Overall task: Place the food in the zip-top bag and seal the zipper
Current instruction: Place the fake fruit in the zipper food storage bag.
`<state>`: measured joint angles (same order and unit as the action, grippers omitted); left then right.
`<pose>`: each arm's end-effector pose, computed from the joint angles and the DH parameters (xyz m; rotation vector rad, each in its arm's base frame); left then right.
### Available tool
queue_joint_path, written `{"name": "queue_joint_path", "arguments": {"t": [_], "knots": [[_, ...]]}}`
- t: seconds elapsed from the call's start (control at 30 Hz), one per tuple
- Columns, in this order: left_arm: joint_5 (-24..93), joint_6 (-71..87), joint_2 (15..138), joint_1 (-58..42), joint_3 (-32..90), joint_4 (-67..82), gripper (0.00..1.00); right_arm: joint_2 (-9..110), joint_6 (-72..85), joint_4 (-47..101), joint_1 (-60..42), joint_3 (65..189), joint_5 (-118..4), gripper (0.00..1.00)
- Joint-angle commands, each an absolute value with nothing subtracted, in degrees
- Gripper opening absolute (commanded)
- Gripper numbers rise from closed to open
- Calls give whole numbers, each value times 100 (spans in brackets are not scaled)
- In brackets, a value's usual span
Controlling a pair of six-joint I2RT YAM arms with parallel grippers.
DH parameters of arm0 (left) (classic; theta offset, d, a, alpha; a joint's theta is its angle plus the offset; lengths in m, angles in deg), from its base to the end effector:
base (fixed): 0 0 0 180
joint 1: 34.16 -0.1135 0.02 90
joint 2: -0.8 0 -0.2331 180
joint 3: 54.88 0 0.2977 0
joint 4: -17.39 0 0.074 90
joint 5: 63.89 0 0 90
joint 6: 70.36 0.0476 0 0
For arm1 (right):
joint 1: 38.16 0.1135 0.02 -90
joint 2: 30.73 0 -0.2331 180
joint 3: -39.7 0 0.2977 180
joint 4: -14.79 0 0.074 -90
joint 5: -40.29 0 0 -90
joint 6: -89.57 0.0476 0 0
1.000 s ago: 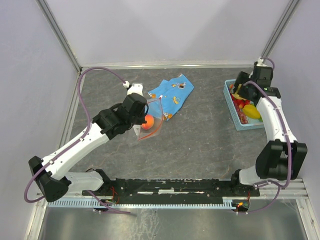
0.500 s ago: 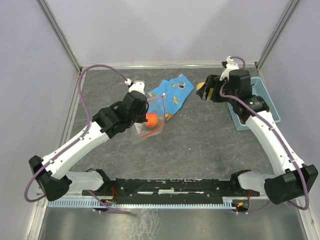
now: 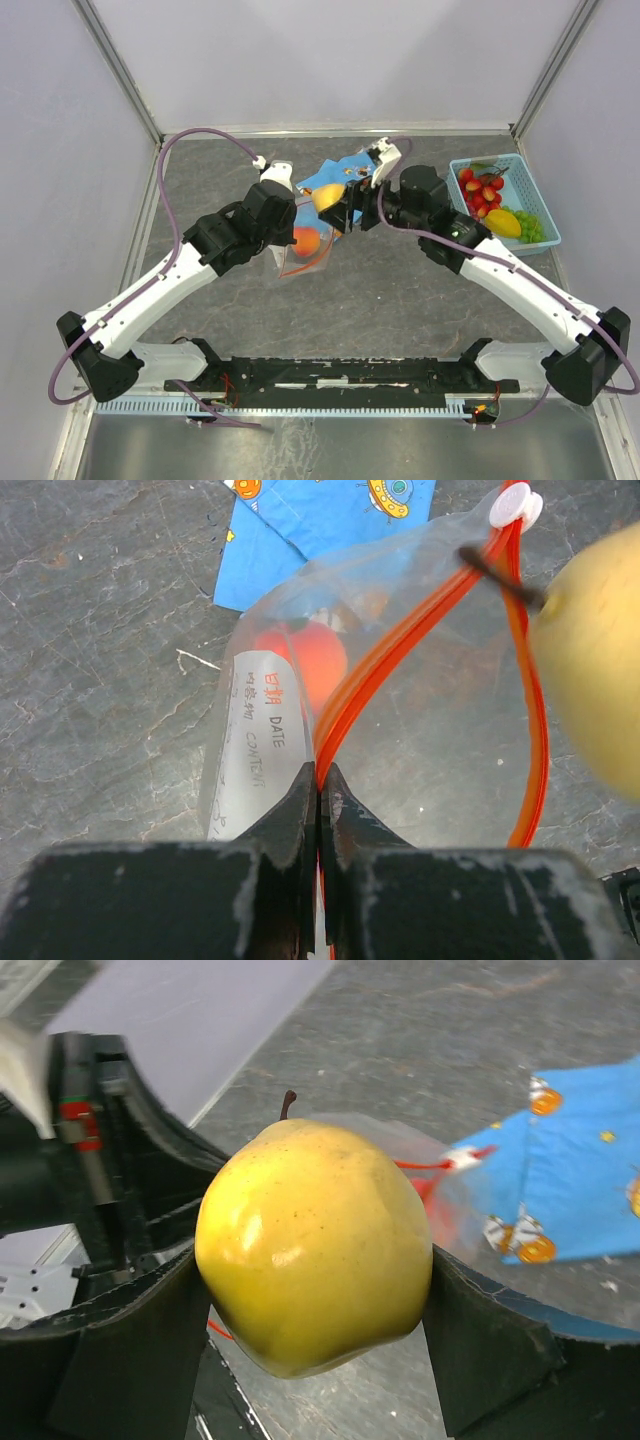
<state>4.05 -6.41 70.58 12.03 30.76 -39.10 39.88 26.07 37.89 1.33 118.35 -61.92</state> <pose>0.2313 -0.2153 0.3367 0.1925 2.2221 -0.2521 0.2666 0.2327 0.3437 -0.3777 1.9109 0.9845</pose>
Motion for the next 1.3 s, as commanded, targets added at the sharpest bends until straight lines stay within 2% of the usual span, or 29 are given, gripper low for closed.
{"name": "queue_joint_path", "arguments": {"t": [0.0, 0.4, 0.83, 1.27], "knots": [[506, -433, 6954, 1178, 3190, -3608, 3, 4137, 2387, 2835, 499, 11945, -6385, 55], [524, -769, 6948, 1179, 3125, -3496, 3, 4194, 2553, 2771, 796, 11201, -6215, 55], [602, -822, 7055, 1177, 3163, -3458, 3, 4214, 2620, 3662, 792, 10991, -6003, 55], [369, -858, 7339, 1178, 3268, -3722, 3, 3700, 2097, 4303, 791, 11205, -5885, 56]]}}
